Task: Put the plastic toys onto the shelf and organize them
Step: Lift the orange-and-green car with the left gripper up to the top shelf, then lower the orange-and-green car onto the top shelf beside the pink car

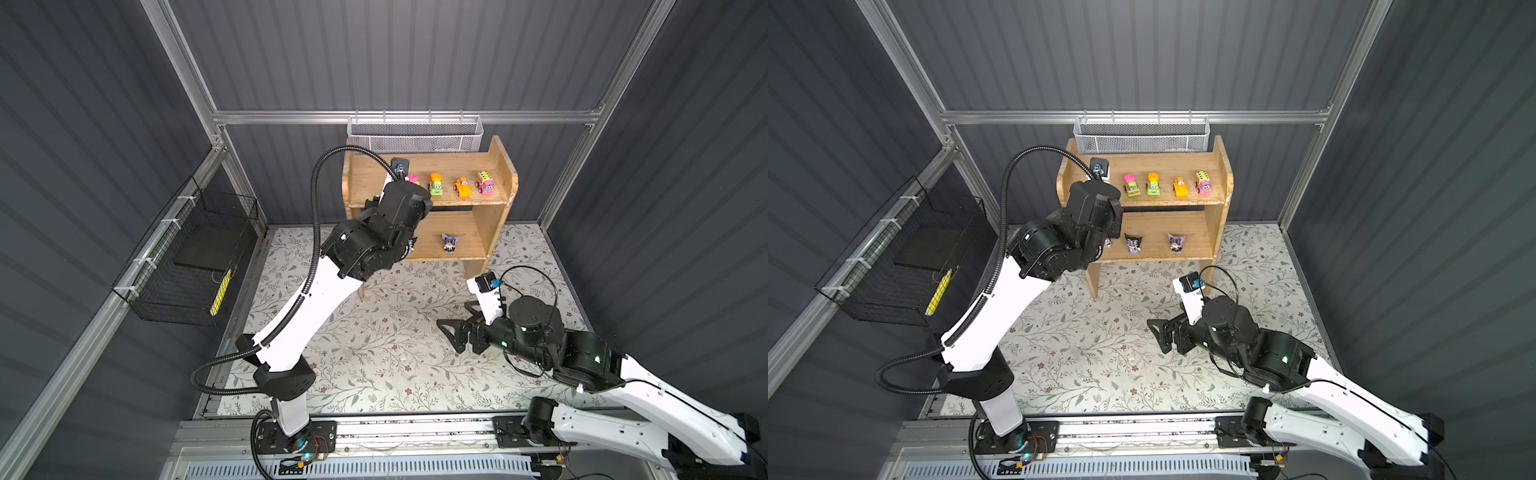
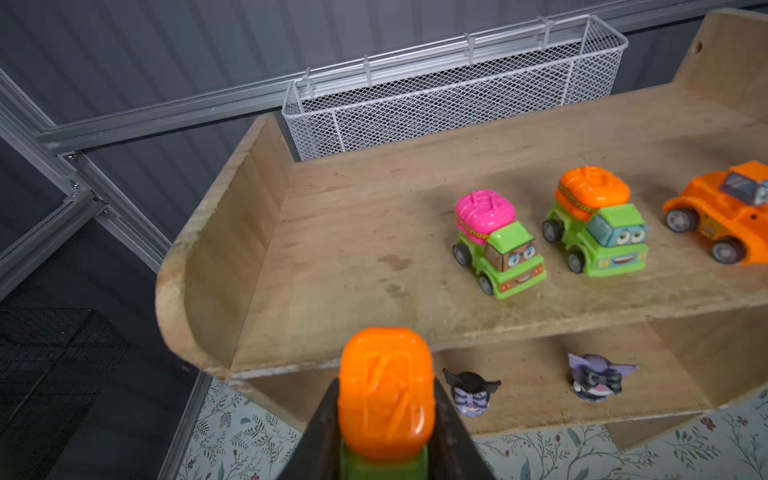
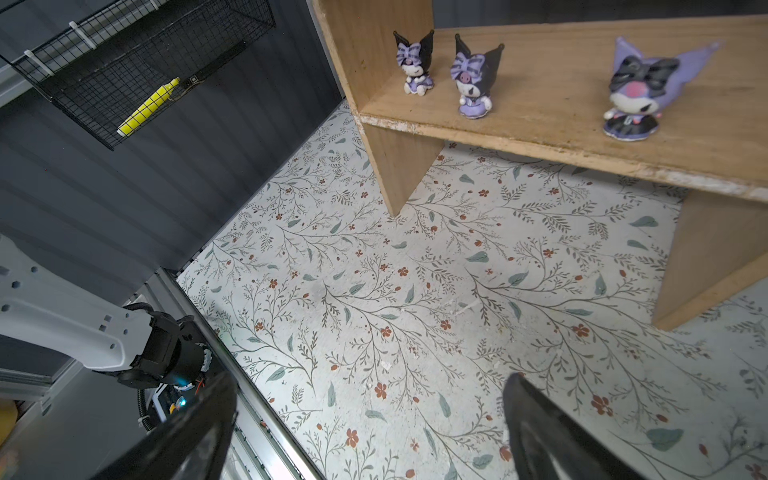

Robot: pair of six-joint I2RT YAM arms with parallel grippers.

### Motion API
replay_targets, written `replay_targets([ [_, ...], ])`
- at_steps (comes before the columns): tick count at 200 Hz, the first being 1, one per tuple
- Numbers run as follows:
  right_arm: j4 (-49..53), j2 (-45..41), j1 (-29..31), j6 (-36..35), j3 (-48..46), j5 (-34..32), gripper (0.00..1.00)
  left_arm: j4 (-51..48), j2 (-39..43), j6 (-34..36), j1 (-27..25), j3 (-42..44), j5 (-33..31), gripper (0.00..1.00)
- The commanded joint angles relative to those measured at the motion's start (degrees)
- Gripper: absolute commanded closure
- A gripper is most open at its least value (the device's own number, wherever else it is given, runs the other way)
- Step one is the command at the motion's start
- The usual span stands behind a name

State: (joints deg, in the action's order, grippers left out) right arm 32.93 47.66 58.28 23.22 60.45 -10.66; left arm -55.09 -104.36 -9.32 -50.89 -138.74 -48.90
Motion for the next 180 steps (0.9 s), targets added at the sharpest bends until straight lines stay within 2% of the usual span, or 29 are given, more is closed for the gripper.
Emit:
replay_targets([
  [1,2.36,0.2,0.17,-1.82,3.08,-2.35,0.01,3.69,-0.91,2.82,2.96,-3.14,4.45,0.68],
  [92,3.69,0.02,-0.32,-2.92,5.36,-4.76,0.01,5.7,-4.94,2.25,8.37,-8.72,11.09,0.68],
  [180,4.51,-0.72,-1.24,-2.41,4.29,-5.97,0.01,7.28,-5.9,0.36,10.28,-5.67,14.78,0.67],
])
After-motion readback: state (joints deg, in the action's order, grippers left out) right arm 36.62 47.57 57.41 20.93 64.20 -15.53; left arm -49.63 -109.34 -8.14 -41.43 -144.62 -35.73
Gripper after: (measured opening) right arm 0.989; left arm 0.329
